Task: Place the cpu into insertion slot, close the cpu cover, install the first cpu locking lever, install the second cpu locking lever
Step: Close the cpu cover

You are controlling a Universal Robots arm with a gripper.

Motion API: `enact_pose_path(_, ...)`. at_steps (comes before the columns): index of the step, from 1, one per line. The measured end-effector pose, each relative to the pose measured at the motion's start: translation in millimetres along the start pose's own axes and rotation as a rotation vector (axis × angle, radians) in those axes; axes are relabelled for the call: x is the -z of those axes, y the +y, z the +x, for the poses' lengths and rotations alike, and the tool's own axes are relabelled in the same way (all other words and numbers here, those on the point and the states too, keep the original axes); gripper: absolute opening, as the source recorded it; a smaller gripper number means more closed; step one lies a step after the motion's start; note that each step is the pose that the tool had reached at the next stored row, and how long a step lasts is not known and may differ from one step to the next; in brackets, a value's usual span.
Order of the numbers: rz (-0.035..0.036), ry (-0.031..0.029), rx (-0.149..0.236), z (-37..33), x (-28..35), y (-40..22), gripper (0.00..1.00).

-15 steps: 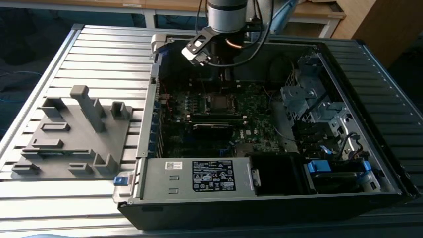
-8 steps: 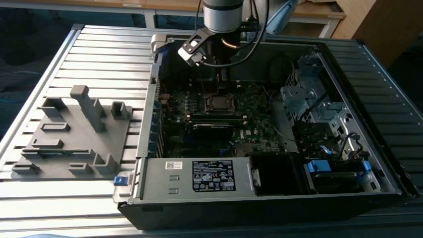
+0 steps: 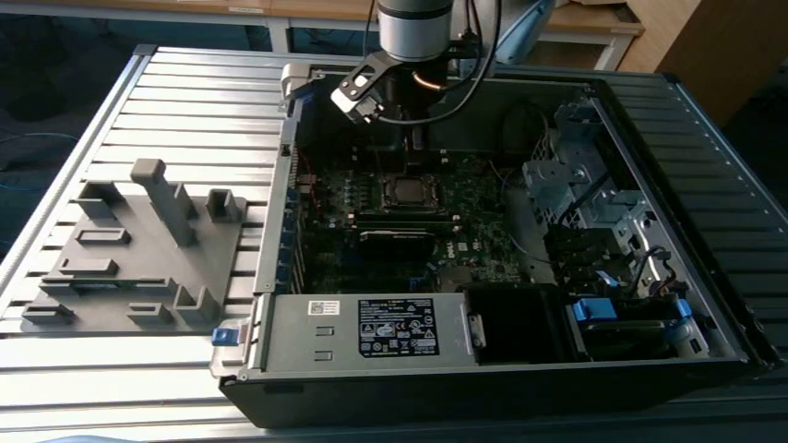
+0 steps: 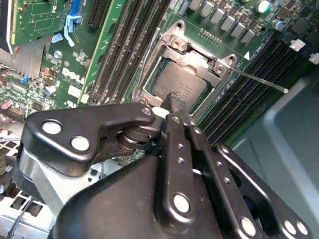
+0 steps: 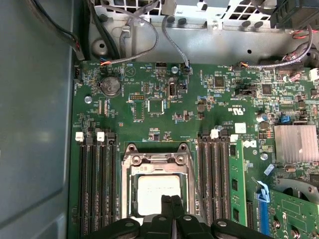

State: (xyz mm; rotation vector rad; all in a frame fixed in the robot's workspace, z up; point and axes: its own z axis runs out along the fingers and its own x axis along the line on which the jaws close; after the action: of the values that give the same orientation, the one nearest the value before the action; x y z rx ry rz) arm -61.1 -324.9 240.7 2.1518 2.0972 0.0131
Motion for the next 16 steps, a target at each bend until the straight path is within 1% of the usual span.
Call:
enact_pose_path(1,0.0031,0.0001,0.000,0.0,-0.1,0.0,0.11)
enact_pose_path(2,0.0150,-0.0002,0.001,0.0,-0.4,0.1,0.11)
enact_pose_path(4,0.0451,-0.0010,0.004,0.1,-1.1,0.5,0.11)
enact_pose_path(5,0.0515,-0.0012,0.005,0.1,-1.1,0.5,0.11)
enact_pose_path(8,0.0519,-0.0013,0.005,0.1,-1.1,0.5,0.11)
enact_pose_path(9,0.0521,-0.0001,0.005,0.1,-1.2,0.6,0.11)
enact_pose_path(11,0.0527,0.0081,0.004,0.2,-2.4,0.6,0.11)
enact_pose_path(12,0.0530,0.0112,0.004,0.4,-3.7,0.7,0.11)
enact_pose_path(16,0.0539,0.0123,0.004,1.0,-10.7,0.1,0.11)
